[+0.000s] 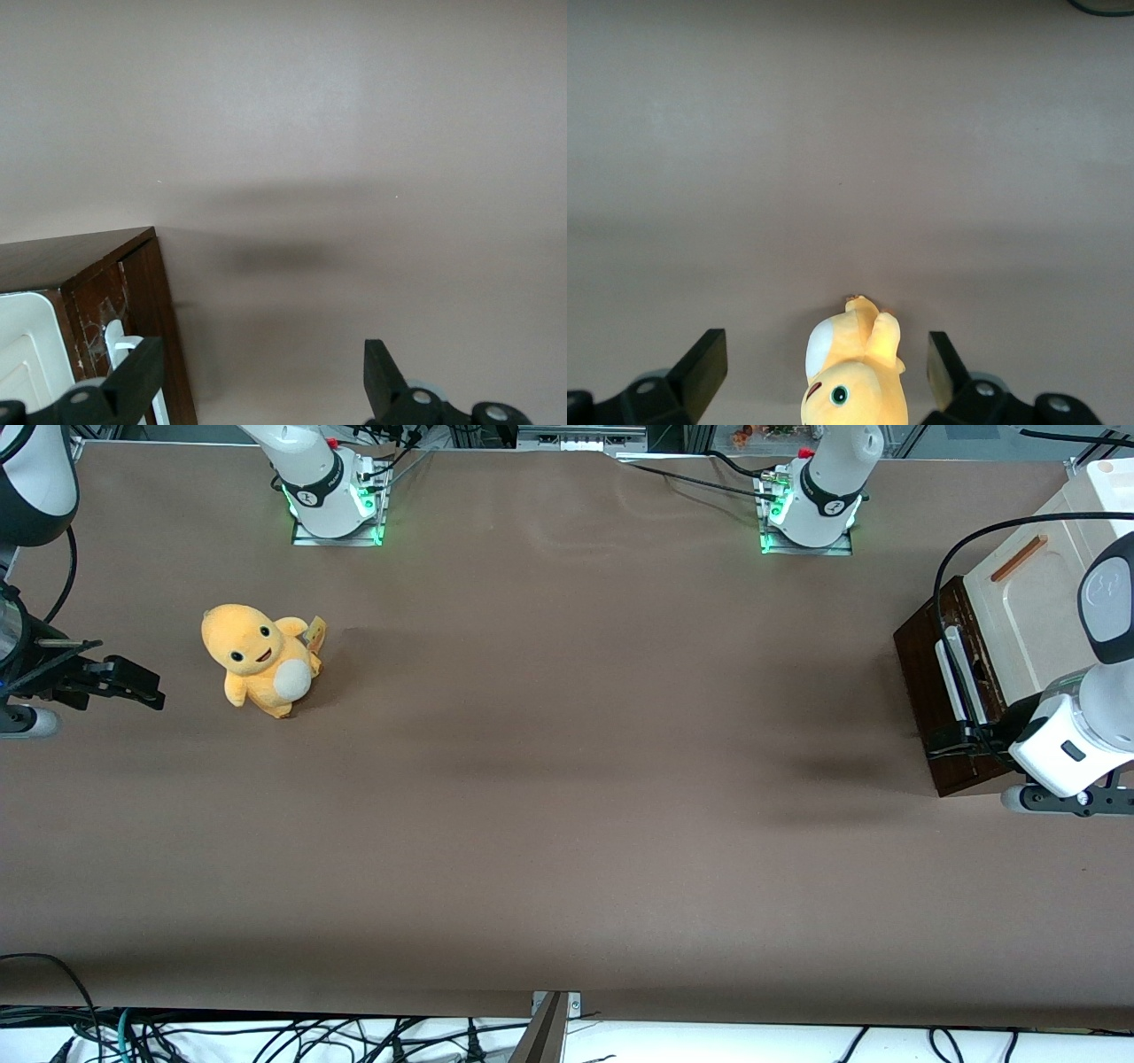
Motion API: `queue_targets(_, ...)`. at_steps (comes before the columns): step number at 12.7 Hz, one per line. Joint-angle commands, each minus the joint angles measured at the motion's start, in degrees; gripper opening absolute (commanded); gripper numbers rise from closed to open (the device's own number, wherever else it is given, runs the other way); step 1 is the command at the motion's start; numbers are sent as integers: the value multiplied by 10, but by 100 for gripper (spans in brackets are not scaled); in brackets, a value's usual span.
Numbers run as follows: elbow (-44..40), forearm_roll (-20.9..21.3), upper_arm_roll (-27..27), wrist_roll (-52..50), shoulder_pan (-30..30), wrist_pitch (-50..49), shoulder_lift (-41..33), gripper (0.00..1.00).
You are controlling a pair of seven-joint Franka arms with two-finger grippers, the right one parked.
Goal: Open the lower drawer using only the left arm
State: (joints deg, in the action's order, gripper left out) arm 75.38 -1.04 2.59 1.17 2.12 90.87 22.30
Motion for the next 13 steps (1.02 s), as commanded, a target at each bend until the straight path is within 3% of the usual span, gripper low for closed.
queue_targets(1,-4,17,-1,2,1,-10,-1,100)
queue_targets(13,-4,16,-1,1,-5,-18,-2,100)
